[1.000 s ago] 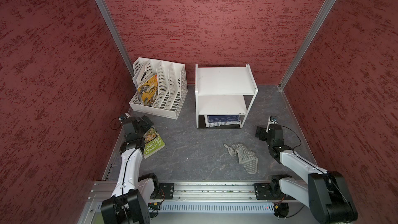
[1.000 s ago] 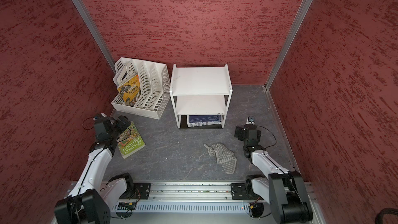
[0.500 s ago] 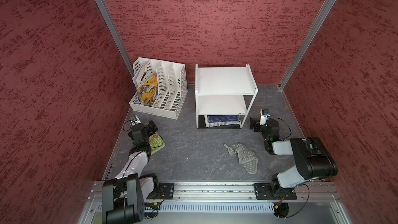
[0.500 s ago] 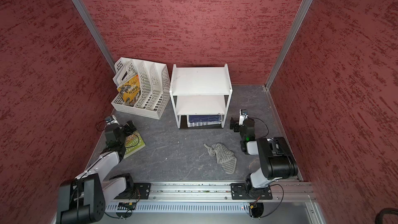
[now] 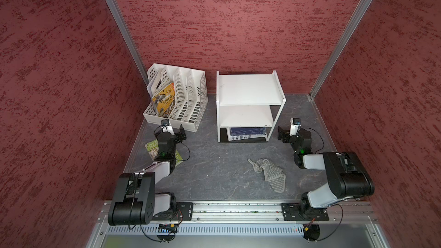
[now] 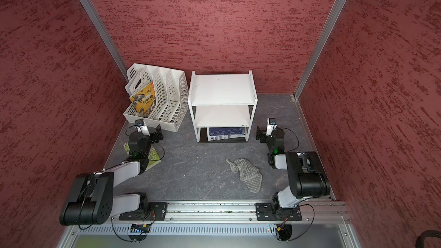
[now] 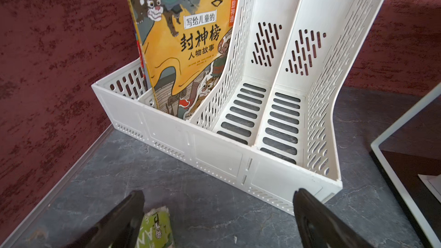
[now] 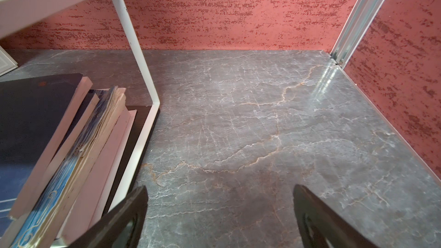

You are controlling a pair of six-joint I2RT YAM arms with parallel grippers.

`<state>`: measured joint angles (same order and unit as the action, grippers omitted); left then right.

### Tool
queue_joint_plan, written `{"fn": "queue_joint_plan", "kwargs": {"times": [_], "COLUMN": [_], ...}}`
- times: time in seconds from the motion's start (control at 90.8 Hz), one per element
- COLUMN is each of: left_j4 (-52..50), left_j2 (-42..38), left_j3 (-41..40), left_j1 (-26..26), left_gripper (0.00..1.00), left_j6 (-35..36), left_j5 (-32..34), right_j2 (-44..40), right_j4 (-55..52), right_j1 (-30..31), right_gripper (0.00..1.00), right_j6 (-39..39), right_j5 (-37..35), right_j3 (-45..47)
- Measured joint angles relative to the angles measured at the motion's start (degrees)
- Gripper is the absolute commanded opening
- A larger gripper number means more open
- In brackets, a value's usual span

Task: Wipe the bookshelf clean with a cloth
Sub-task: Reset both arms

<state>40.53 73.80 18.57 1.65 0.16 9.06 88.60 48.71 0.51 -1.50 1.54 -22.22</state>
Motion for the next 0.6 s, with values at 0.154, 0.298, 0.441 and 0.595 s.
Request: {"fn": "queue_joint_plan", "kwargs": {"times": [0.154, 0.298, 0.441, 0.595], "left_j4": [1.11, 1.51, 1.57, 3.91], "left_j2": [0.0, 0.0, 0.0, 1.07], "left_j3": [-0.07, -0.24, -0.24, -0.26], "left_j1": [-0.46, -0.44, -0.5, -1.27], "left_gripper": [1.0, 1.0, 1.0, 1.0], "left_j6": [1.4, 2.27, 2.45, 1.62], "left_j5": [0.94, 0.44, -1.57, -2.21], "right_j2": [0.0, 0.0, 0.0, 0.0], "right_j4": [-0.02, 0.0, 0.0, 0.0], "right_j1": [0.0, 0.0, 0.0, 0.0], "right_gripper": [0.99, 0.99, 0.99, 0.99], "right_j6": [0.0, 0.0, 0.0, 0.0], "right_j5": [0.0, 0.02, 0.02, 0.02], "right_j3": [0.0, 0.0, 0.0, 0.0]}}
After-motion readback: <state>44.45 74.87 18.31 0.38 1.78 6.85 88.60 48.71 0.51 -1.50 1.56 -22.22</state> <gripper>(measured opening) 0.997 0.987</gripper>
